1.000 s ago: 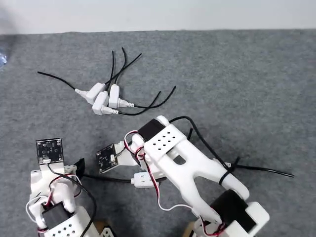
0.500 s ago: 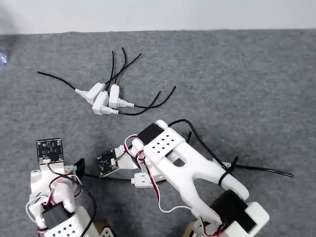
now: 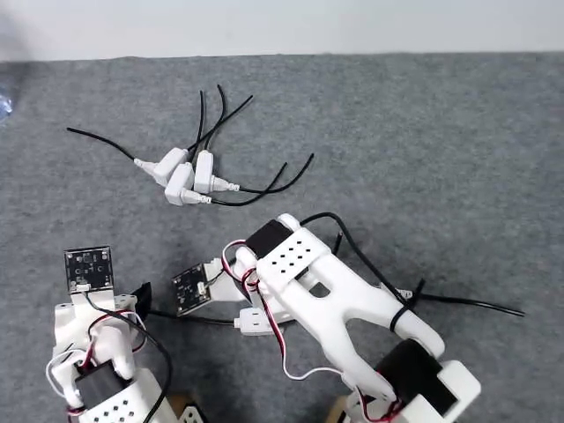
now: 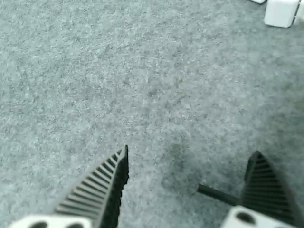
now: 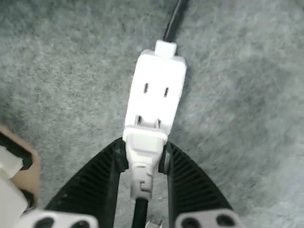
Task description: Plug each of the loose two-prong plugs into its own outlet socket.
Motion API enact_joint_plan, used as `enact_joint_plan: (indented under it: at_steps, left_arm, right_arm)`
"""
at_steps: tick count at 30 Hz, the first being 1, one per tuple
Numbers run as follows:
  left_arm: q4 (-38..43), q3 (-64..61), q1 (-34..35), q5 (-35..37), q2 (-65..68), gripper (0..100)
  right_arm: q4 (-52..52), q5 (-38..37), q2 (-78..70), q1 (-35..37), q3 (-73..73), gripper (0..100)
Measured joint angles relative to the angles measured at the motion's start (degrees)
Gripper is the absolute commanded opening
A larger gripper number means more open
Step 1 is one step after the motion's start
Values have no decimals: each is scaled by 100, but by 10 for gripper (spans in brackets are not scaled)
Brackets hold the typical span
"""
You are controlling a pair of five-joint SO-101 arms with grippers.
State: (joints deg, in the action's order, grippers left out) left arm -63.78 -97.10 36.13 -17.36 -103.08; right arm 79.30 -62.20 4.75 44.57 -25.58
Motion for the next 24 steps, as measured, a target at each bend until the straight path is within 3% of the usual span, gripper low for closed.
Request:
enact_joint_plan:
  at_steps: [24]
  left_arm:
    - [0,0,0,0,0,368]
  right_arm:
    - [-132,-193,0,-316,-281,8]
